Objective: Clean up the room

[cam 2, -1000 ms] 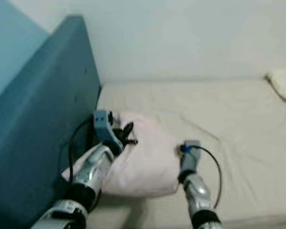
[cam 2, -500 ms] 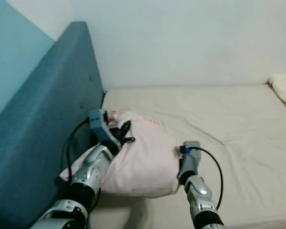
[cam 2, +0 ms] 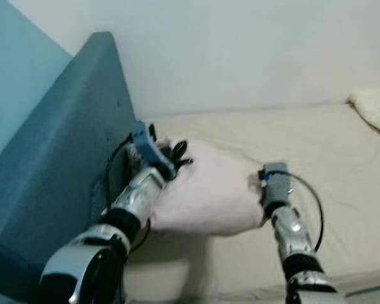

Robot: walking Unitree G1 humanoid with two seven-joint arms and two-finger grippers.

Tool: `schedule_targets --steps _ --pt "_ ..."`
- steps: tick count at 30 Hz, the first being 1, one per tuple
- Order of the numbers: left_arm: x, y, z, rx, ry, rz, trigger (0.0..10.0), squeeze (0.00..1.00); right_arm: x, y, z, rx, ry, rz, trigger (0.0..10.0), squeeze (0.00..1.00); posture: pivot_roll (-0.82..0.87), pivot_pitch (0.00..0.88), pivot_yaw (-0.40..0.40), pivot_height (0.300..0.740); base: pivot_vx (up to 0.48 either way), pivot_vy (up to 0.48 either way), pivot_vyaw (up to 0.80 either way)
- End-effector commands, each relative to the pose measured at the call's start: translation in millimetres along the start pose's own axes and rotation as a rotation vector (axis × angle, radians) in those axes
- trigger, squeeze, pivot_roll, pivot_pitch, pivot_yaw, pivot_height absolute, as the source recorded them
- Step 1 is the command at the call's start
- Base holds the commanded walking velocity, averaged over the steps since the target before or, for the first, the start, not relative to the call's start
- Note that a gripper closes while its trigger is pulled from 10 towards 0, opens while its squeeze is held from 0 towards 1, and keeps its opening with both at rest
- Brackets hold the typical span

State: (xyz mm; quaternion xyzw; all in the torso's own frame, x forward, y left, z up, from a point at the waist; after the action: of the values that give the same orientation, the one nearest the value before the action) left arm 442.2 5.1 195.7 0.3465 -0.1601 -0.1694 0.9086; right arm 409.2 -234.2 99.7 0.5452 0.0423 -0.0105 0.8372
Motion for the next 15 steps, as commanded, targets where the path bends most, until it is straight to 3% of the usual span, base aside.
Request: schedule_targets --steps 1,4,7,9,12,15 --pt "13.8 -9 47.8 -0.027 -0.125 -0.01 10.0 0.0 7.9 15 2.0 -0.089 -0.004 0.026 10.0 0.0 -0.16 0.14 0.045 0.74 0.0 0.0 0.0" --pt "23.0 9 66.7 -0.015 -0.157 0.044 10.0 0.0 14.2 37 16.8 -0.179 -0.051 0.076 10.0 0.0 -0.17 0.166 0.057 0.74 0.0 0.0 0.0" --pt "26.7 28 71.8 0.011 -0.158 0.101 10.0 0.0 16.9 52 22.1 -0.216 -0.075 0.126 10.0 0.0 -0.17 0.187 0.062 0.74 0.0 0.0 0.0" --pt "27.7 48 69.5 0.038 -0.14 0.165 10.0 0.0 17.7 66 22.5 -0.242 -0.087 0.182 10.0 0.0 -0.16 0.218 0.066 0.74 0.0 0.0 0.0" --pt "24.7 75 52.6 0.088 -0.075 0.238 10.0 0.0 18.2 82 13.8 -0.271 -0.069 0.247 10.0 0.0 -0.15 0.278 0.074 0.74 0.0 0.0 0.0" --pt "21.3 82 41.0 0.113 -0.044 0.253 10.0 0.0 17.9 85 8.4 -0.271 -0.056 0.265 10.0 0.0 -0.14 0.294 0.071 0.74 0.0 0.0 0.0"
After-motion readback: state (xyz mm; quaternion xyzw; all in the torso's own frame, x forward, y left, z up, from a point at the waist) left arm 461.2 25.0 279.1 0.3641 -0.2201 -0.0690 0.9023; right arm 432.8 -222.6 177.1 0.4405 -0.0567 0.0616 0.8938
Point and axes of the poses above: a point about 5 cm out from each wrist's last joint towards the gripper, its own x axis pointing out of the wrist towards the gripper, its own y axis along the axis of the wrist's last joint, z = x × y, the point moved 6 cm from there along x, pointing out of the wrist towards the gripper, and after that the axes turned 13 degrees about -x, right-handed, at the moved point
